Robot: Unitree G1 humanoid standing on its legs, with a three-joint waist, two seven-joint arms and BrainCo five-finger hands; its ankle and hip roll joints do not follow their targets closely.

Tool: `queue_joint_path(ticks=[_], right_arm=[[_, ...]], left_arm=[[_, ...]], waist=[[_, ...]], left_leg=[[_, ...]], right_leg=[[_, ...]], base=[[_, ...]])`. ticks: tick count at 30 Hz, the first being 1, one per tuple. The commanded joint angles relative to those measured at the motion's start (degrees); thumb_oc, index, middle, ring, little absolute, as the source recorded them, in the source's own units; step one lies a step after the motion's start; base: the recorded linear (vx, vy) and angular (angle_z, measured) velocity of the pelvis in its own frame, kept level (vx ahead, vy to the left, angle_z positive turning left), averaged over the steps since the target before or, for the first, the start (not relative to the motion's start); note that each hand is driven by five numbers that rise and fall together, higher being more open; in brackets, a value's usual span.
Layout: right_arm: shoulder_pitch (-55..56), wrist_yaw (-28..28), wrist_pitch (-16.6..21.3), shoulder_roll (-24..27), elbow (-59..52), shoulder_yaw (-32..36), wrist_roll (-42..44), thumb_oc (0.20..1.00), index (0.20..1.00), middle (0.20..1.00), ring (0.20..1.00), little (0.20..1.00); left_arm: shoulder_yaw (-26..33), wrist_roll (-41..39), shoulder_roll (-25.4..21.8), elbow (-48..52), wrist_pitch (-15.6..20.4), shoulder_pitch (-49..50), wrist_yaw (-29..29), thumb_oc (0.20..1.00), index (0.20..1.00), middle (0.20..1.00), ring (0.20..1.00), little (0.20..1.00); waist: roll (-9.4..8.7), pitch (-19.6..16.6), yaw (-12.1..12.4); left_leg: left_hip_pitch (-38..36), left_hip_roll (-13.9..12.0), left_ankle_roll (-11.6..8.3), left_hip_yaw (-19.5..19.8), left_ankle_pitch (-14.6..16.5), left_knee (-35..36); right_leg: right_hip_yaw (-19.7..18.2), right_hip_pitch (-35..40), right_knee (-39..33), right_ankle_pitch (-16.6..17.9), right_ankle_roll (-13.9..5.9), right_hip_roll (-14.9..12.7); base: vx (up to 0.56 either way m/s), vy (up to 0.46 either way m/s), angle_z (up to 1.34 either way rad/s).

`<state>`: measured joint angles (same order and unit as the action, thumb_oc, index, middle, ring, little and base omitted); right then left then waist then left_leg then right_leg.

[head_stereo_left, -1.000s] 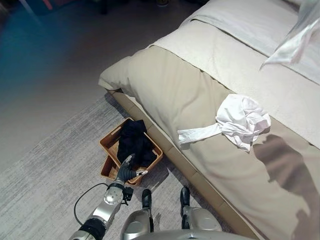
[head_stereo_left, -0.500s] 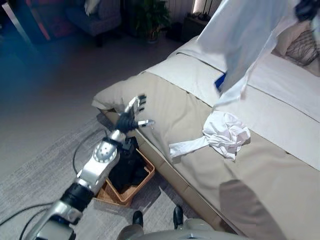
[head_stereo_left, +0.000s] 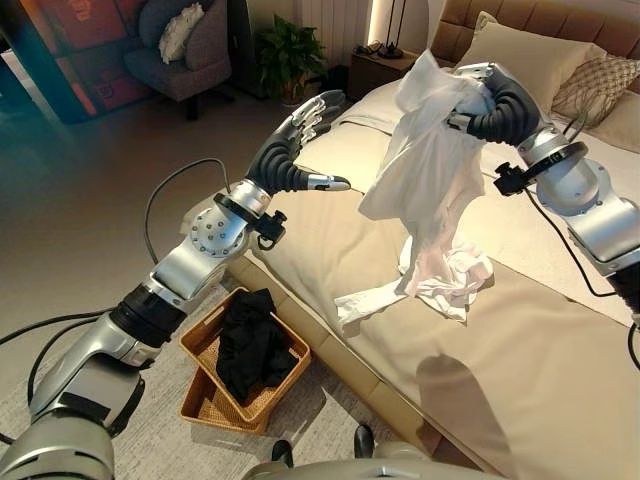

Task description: Pick up clothes into the bucket

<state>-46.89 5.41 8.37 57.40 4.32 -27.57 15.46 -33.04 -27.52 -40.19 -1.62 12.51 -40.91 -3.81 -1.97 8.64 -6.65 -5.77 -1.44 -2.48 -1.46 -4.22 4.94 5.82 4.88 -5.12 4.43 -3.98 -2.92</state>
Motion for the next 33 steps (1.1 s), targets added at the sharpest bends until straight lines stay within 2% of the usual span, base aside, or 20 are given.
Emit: queue_joint_path(ticks=[1,6,18,27,30,33], right_arm=[[-2.05,0.15,2.45,0.19,-3.81,4.29,3.19,0.200,0.200,0.200,0.200,0.200],[-0.85,-0.40,3.03,-3.13,-7.46,4.79,3.72,0.200,0.200,0.200,0.200,0.200],[-3.45,-0.20,3.33,-7.65,-10.41,3.01,2.45,0.200,0.200,0.200,0.200,0.200],[-3.71,-2.16,3.55,-9.87,-14.44,0.94,3.94,0.200,0.200,0.200,0.200,0.200],[-3.97,-2.49,3.80,-10.57,-15.37,0.64,4.50,0.200,0.200,0.200,0.200,0.200],[-4.14,-2.94,3.99,-11.67,-16.40,0.07,5.26,0.200,0.200,0.200,0.200,0.200]], left_arm=[[-0.45,3.86,1.67,-5.06,1.26,-5.58,-2.12,1.000,1.000,1.000,1.000,1.000],[-1.52,5.14,4.82,-8.27,0.62,-6.32,-2.15,1.000,1.000,1.000,1.000,1.000],[-6.79,4.77,10.38,-12.89,-1.09,-10.02,0.33,1.000,1.000,1.000,1.000,1.000],[-12.88,-1.28,13.80,-12.47,-2.69,-14.78,4.01,1.000,1.000,1.000,1.000,1.000],[-13.67,-1.40,14.71,-13.09,-3.00,-15.78,4.32,1.000,1.000,1.000,1.000,1.000],[-14.37,-4.75,15.64,-13.26,-3.13,-16.35,5.38,1.000,1.000,1.000,1.000,1.000]], waist=[[-1.90,-2.50,2.42],[-1.80,-2.28,2.48],[-1.62,-1.74,2.24],[-1.24,-1.95,1.76],[-1.17,-1.97,1.69],[-1.15,-2.11,1.58]], left_leg=[[0.49,1.07,0.14,1.68,6.61,-5.74],[0.62,1.29,0.41,1.82,6.72,-6.02],[1.22,1.75,0.90,2.01,6.90,-6.74],[1.50,1.80,0.92,2.33,6.84,-6.84],[1.55,1.80,0.92,2.36,6.76,-6.77],[1.61,1.85,0.93,2.36,6.66,-6.63]], right_leg=[[3.52,-1.39,7.12,-3.22,-3.79,-3.95],[3.66,-1.36,7.29,-3.18,-3.86,-4.21],[3.17,-1.90,7.55,-2.88,-3.93,-4.37],[3.20,-2.03,7.51,-2.79,-3.97,-4.48],[3.26,-2.03,7.47,-2.78,-3.97,-4.45],[3.25,-2.06,7.37,-2.73,-3.96,-4.41]], base=[[0.00,0.000,0.00],[0.00,0.000,0.00],[0.00,0.000,0.00],[0.00,0.000,0.00],[0.00,0.000,0.00],[0.00,0.000,0.00]])
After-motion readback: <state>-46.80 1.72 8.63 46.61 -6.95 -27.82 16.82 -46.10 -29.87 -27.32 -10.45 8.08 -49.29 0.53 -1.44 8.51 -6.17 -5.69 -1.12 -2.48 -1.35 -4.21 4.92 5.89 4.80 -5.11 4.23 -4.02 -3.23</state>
